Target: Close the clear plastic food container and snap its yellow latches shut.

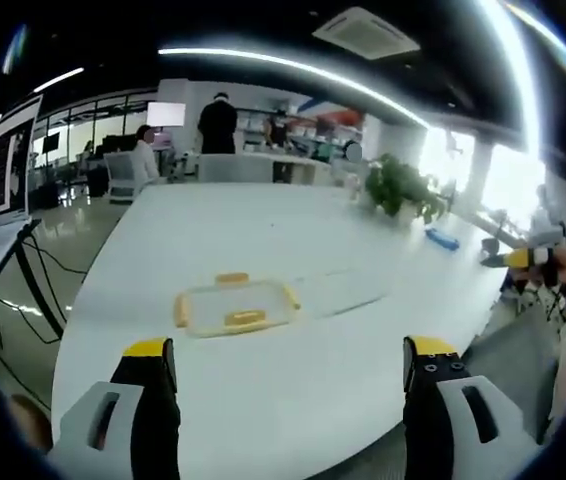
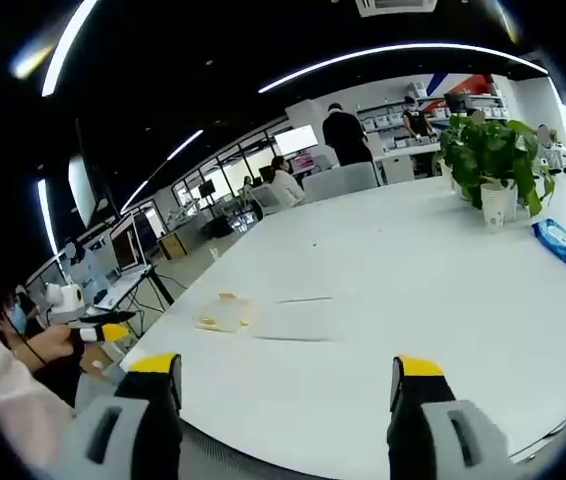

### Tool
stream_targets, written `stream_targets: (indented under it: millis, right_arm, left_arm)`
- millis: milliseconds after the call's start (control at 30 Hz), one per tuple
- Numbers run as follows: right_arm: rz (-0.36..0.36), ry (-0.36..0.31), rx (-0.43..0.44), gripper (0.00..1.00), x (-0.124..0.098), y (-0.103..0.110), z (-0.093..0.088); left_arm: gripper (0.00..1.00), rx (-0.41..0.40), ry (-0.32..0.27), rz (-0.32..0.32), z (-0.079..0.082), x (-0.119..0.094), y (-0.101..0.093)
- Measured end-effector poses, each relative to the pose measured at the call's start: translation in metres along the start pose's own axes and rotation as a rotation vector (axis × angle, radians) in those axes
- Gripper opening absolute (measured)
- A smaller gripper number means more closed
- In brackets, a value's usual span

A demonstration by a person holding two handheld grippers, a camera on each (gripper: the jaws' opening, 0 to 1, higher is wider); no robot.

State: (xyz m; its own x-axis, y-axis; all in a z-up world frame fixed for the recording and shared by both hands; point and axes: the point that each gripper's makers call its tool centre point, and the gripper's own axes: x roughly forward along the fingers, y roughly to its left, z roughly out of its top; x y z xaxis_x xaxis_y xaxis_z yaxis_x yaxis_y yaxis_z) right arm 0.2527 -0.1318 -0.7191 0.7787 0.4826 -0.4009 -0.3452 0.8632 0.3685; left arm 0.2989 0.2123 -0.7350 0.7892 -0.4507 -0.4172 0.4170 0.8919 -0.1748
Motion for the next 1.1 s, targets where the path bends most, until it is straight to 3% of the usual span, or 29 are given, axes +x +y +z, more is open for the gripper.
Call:
stream_targets:
  millis: [1100]
  right_arm:
    - [0.014, 0.02, -0.018, 0.86, 0.0071, 0.0054, -0.0031]
  left_arm:
    - [0.91, -0.003, 0.025, 0.007, -0.0065, -0.002, 0.007]
